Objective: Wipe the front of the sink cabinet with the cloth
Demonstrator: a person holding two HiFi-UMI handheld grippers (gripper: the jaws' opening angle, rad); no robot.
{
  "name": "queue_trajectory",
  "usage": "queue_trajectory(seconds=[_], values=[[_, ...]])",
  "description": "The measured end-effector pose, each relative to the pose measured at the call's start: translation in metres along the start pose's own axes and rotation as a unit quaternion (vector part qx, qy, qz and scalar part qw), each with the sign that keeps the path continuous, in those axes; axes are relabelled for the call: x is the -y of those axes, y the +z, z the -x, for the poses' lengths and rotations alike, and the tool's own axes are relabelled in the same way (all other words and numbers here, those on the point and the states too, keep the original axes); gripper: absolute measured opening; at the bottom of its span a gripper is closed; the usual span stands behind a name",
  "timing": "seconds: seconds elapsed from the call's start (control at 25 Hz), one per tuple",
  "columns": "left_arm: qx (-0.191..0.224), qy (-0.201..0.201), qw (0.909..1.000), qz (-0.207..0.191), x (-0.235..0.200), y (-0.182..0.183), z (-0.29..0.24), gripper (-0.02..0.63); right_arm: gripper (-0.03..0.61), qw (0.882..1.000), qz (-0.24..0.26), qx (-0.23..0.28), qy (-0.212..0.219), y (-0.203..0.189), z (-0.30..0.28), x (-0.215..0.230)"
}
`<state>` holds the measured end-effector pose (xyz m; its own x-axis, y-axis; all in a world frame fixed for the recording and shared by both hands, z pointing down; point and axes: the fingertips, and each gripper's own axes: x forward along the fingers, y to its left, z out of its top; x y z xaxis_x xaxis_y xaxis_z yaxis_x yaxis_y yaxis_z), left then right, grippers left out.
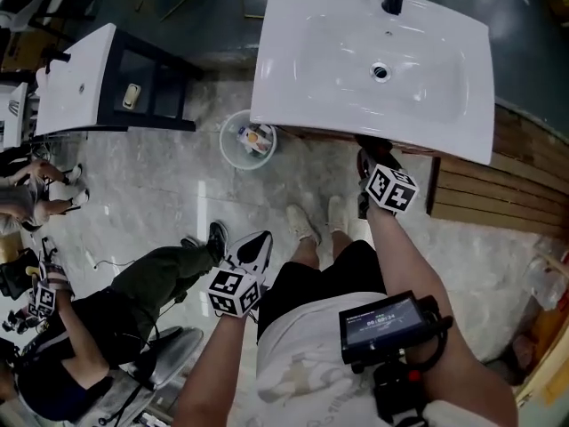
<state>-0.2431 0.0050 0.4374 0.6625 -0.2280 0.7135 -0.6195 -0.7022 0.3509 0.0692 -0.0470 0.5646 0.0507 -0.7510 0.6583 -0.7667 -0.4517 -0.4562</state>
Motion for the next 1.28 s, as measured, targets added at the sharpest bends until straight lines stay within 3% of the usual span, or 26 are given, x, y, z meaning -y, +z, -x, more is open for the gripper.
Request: queue_trajectory(seconds=[0.16, 0.32, 0.44, 0.68, 0.96, 1.28], values=[[0.001, -0.013, 0.9994, -0.031, 0.010, 0.015, -0.005, 0.008, 0.143, 0.995, 0.085, 0.001, -0.043, 0.017, 0.021, 0.041], [-0.010, -0.030, 0.9982, -0.052, 0.034, 0.018, 0.000, 0.008, 0.143, 0.983, 0.181, -0.033, -0.027, 0.009, 0.049, 0.047], [-0.013, -0.046, 0.9968, -0.065, 0.048, 0.023, -0.005, 0.008, 0.143, 0.981, 0.190, -0.029, 0.005, 0.011, 0.066, 0.038], [0.001, -0.087, 0.9949, -0.051, 0.066, 0.047, -0.015, 0.008, 0.143, 0.981, 0.181, -0.020, 0.064, 0.008, 0.106, 0.006], [0.022, -0.125, 0.9861, -0.107, 0.067, 0.093, -0.014, 0.008, 0.143, 0.966, 0.211, 0.032, 0.142, 0.042, 0.161, -0.077], [0.064, -0.148, 0.9738, -0.161, 0.063, 0.143, -0.007, 0.008, 0.141, 0.953, 0.234, 0.102, 0.165, 0.084, 0.214, -0.125]])
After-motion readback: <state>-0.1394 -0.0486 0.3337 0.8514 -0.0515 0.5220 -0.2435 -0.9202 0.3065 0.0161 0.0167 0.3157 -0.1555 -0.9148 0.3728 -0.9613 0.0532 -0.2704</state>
